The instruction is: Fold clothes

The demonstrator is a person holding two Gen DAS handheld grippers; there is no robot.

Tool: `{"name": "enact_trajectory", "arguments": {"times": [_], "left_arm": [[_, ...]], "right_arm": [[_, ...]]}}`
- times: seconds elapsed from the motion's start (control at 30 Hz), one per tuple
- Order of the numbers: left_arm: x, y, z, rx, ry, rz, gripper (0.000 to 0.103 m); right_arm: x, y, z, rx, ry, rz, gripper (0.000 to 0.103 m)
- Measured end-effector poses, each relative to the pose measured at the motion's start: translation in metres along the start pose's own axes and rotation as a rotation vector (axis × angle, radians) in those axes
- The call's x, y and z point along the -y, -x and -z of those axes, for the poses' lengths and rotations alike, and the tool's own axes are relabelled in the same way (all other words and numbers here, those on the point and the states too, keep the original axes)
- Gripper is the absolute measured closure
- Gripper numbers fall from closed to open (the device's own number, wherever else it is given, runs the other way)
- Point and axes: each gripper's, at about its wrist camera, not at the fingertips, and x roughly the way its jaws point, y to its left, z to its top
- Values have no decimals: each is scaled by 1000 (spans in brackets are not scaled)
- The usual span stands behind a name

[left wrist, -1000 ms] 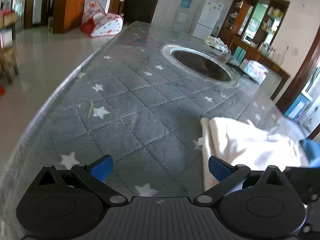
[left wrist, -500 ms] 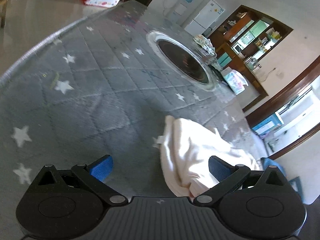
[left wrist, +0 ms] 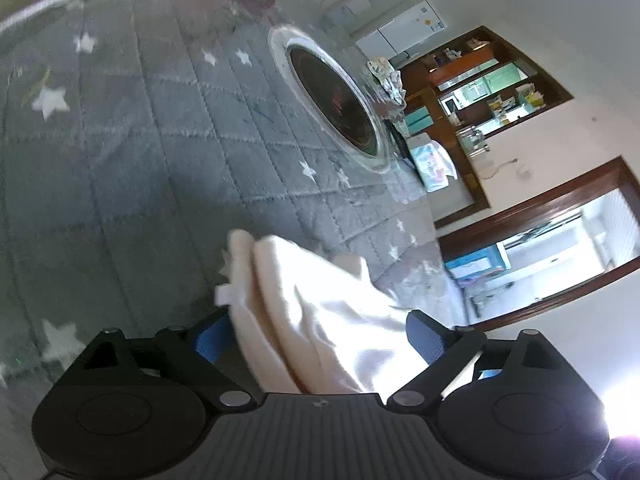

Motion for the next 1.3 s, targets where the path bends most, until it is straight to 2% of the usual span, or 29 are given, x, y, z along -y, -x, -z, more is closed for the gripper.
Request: {"name": "enact_trajectory", "arguments": {"times": [0.07,0.13,0.2,0.23,0.3,0.37,0.43,0.57,0.63,0.73,0.87,0.97,1.07,1.3], "left_arm": [[-4,-2,1,-17,28,25,18],[-8,-4,3,-33,53,48,29],[-12,-6,4,-47,75,62,48],[-14,-7,4,-52,77,59,54],[-18,-9,4,-63,74,52,72],[-20,-9,4,-63,70,44,81],[-23,-10,4,-64,66,38,83],[-23,-8,5,-62,43,30,84],[-23,-7,4,-58,35,24,84],[-23,-4,4,-50,24,16,84],[-25,1,4,-39,11,3,84],[-26,4,2,-29,2,-8,84],[-29,7,1,-19,4,-12,84],[-37,15,-1,-4,11,-13,84]], "right_arm": [[-3,1,0,8,6,-10,99],[-6,0,2,11,14,-17,99],[-9,-1,3,9,24,-22,99],[-11,-2,4,8,29,-25,99],[-14,-1,7,9,40,-17,98],[-12,-2,9,3,35,-20,95],[-10,0,11,3,24,-13,93],[2,12,18,2,-5,37,78],[14,17,23,-1,-33,86,76],[36,24,32,-10,-91,178,67],[75,34,50,-28,-211,318,64],[97,42,61,-35,-291,389,63],[111,44,69,-41,-348,388,55],[124,38,73,-33,-430,348,53]]}}
